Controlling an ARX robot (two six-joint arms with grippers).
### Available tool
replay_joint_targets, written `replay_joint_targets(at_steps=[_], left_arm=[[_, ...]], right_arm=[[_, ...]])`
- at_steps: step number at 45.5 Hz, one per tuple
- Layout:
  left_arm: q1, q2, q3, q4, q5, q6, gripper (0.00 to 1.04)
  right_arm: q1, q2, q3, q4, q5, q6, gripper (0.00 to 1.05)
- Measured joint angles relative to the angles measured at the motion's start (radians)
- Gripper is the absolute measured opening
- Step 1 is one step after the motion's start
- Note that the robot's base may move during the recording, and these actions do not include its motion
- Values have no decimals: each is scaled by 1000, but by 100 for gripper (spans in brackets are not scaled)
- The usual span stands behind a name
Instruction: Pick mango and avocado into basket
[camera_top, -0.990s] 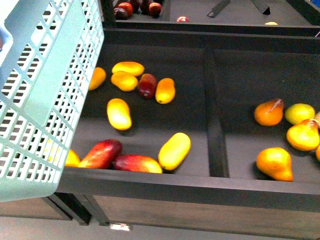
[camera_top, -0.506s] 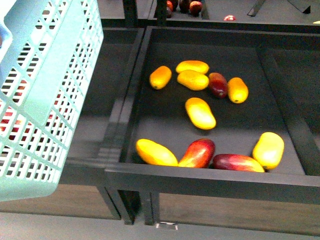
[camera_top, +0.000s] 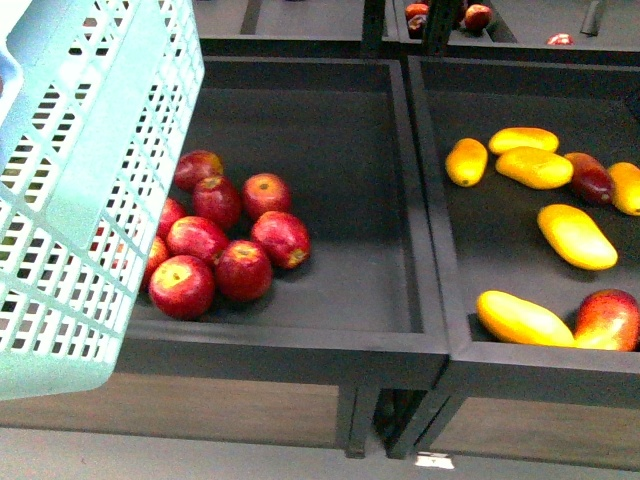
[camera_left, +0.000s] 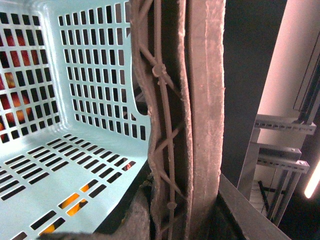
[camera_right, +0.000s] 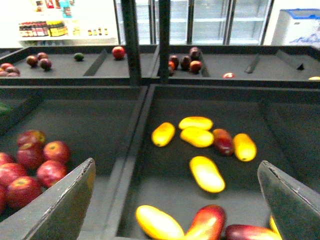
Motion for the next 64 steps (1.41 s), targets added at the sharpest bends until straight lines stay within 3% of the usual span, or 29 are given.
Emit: replay_joint_targets(at_steps=[23,29,32,46,52,64], left_arm=[[8,2,0,0,-8,18,20],[24,68,116,-237,182,179,20],[21,133,191,-306,229,297,20],[-61,488,506,-317,253,476,20],[-138,642,676,-354,307,496,20],[-317,813,839,-462,430,601,20]], right_arm=[[0,0,0,0,-3,0,96],[0,0,0,0,-2,0,96],[0,0,0,0,-2,0,96],[0,0,0,0,1,0,96],[0,0,0,0,0,0,96],[0,0,0,0,1,0,96]])
